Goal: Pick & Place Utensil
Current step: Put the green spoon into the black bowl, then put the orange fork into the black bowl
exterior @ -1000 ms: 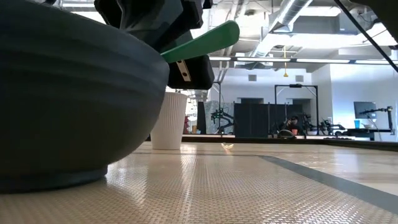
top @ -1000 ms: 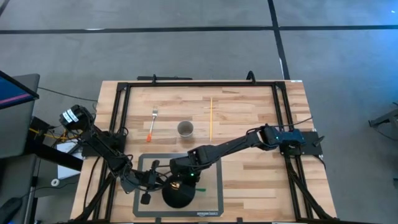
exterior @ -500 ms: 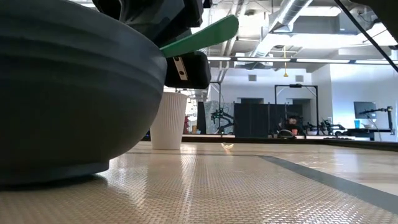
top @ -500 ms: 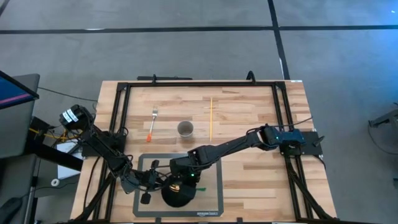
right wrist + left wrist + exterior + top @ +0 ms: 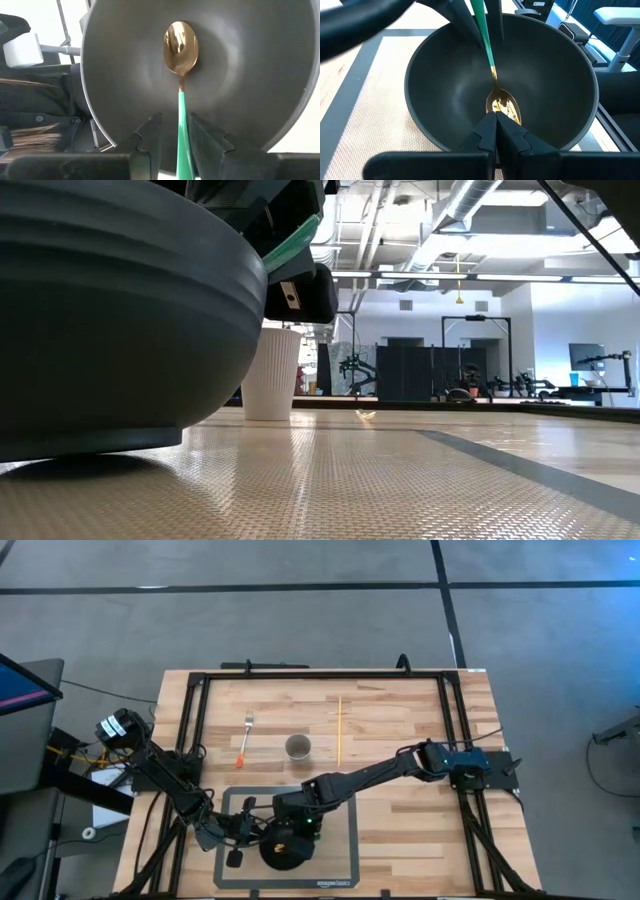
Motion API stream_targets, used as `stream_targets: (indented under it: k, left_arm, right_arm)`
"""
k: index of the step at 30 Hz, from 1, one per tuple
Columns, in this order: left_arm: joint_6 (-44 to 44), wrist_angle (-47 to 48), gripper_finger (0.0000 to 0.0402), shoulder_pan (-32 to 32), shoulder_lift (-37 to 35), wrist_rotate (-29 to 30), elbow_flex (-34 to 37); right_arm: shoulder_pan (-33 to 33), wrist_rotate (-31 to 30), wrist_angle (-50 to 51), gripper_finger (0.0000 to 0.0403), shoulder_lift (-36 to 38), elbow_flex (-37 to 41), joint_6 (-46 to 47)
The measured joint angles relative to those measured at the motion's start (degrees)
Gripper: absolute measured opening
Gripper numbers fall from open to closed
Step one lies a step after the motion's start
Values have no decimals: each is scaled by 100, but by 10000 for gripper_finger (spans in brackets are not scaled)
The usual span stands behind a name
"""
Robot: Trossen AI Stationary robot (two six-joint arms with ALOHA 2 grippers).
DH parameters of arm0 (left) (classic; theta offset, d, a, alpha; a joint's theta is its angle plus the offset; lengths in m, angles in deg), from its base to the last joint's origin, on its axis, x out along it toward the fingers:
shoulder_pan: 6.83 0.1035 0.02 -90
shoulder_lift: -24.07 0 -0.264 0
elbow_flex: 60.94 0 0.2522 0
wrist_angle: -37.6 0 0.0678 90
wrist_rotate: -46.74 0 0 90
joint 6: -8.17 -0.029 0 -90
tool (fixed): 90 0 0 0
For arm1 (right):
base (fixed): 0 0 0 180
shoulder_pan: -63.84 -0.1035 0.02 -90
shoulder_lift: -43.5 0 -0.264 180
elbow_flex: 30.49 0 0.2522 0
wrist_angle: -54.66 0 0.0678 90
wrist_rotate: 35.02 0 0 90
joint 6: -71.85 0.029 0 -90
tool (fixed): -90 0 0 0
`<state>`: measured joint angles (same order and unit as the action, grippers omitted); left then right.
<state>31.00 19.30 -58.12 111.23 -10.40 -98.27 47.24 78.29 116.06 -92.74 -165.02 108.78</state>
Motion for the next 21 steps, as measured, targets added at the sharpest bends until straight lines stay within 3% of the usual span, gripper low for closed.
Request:
stream_targets:
  k: [15, 21]
  left_arm:
    - [-2, -576, 6, 0, 9, -2, 2]
    - [-183, -879, 6, 15, -159, 159, -12]
  right_arm:
    - [22, 2, 15, 87, 4, -26, -4]
    - [33, 22, 283, 83, 9, -593, -775]
